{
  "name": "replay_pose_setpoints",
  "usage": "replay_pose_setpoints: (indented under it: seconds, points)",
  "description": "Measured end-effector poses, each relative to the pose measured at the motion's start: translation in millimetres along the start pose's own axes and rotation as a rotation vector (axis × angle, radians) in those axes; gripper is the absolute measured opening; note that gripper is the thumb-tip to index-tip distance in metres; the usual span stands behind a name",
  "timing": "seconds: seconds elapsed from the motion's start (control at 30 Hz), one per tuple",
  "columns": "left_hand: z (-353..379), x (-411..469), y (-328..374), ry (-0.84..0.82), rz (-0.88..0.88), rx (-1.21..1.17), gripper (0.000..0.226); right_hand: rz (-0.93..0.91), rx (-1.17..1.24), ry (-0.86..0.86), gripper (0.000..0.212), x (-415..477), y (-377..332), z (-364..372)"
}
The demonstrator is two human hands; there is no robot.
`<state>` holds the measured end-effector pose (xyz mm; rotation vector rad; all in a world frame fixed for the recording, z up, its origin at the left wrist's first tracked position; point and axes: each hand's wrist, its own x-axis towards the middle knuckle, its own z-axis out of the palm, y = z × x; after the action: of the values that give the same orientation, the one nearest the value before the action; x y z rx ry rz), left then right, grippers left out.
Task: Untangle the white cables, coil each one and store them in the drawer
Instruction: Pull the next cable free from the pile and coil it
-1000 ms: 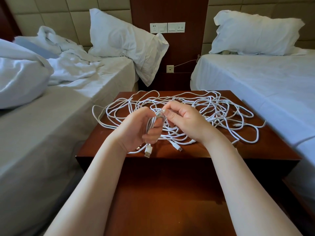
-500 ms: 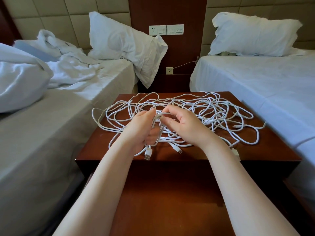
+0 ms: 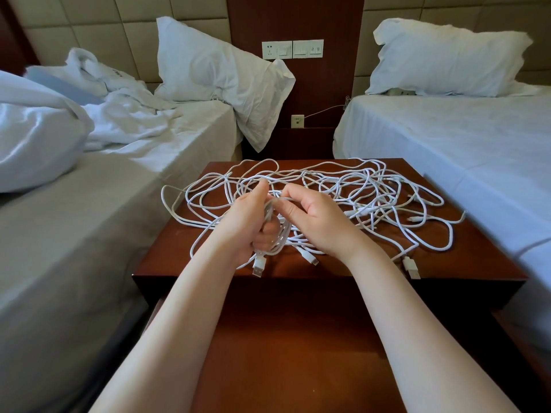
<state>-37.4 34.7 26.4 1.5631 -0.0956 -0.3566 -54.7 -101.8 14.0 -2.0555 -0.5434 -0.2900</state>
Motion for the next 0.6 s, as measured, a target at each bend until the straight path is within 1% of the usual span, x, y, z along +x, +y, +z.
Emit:
replay_pose_setpoints:
  seconds: [0.1,0.2,0.23,0.3,0.37,0.4,0.47,0.53,0.6]
  points:
    - [0,6,-1,0.136,0.093,0.012,0.038,-0.015,-0.029,0.061,0.029,0,-2,3]
    - [-4,7,-3,0.249,0.228,0.043,0.036,0.007,-0.01,0.185,0.032,2,-1,3]
    - [-6,7,-4,0.256,0.303,0.082,0.039,0.022,0.016,0.236,0.033,2,-1,1]
    - [-8,6,-8,0.253,0.478,0.235,0.042,0.062,0.084,0.314,0.033,3,0,-3]
    - [-5,4,-13,0.267,0.645,0.411,0.036,0.103,0.138,0.351,0.033,3,1,-6]
    - [-2,4,-16,0.29,0.712,0.456,0.034,0.118,0.147,0.362,0.033,4,1,-5]
    - [5,7,-22,0.33,0.78,0.443,0.034,0.138,0.143,0.386,0.034,5,0,-3]
    - [11,9,-24,0.378,0.783,0.363,0.036,0.143,0.144,0.417,0.036,6,-4,1]
    - [13,9,-25,0.443,0.778,0.27,0.05,0.138,0.157,0.432,0.036,6,-9,7]
